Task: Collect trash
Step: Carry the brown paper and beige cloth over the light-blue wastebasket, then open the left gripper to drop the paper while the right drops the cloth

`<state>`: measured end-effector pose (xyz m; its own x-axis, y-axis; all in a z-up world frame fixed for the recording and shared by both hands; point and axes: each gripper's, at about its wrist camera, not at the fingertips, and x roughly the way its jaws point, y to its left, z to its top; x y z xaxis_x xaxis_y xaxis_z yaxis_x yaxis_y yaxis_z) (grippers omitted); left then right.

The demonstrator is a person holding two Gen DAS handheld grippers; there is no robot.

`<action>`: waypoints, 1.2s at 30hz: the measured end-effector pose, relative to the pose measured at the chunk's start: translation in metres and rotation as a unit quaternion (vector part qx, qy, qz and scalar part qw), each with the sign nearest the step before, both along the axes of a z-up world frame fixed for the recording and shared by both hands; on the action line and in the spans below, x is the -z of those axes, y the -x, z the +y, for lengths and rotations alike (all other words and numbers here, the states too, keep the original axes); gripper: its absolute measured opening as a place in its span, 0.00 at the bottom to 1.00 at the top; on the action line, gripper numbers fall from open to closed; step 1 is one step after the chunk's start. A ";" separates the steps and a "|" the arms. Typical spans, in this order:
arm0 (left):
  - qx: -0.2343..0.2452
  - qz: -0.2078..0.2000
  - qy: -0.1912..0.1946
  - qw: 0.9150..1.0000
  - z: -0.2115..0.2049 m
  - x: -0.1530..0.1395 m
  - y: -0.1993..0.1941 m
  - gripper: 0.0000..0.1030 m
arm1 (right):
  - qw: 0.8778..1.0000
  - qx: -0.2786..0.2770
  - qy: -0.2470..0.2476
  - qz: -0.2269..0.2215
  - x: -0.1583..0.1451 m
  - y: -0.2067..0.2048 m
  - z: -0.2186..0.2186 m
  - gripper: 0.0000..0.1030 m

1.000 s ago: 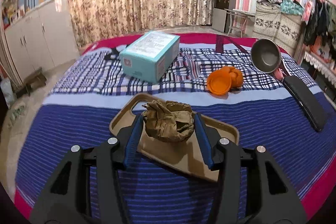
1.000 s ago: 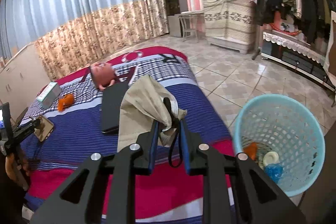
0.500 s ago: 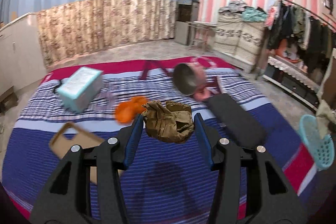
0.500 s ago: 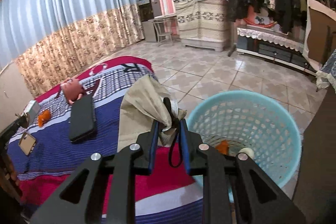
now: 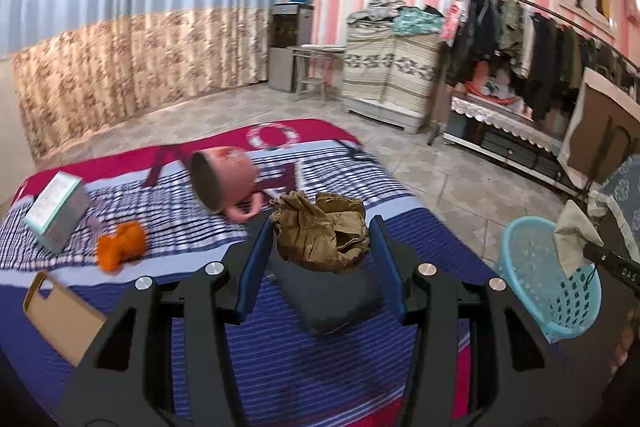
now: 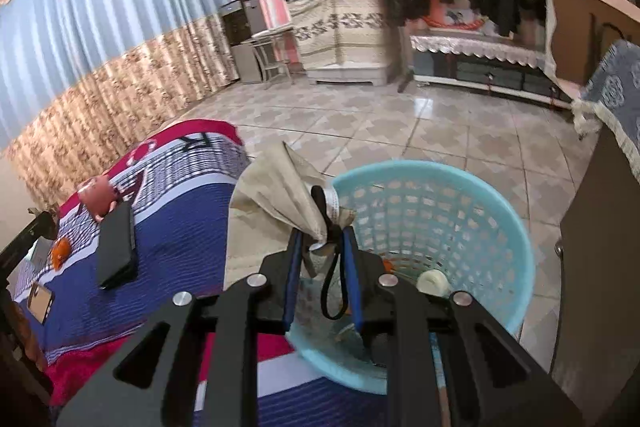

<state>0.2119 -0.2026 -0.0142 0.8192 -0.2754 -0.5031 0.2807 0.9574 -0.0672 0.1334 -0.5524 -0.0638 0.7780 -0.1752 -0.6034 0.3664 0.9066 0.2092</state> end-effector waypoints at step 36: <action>0.230 0.045 -0.030 0.972 -0.234 0.040 0.022 0.48 | 0.993 0.111 -0.037 0.031 0.025 0.017 -0.082 0.20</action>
<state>0.1896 -0.4367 -0.0541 0.5685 -0.5688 -0.5944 0.6747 0.7357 -0.0587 0.1166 -0.6340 -0.0889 0.6866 -0.2917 -0.6660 0.5696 0.7850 0.2434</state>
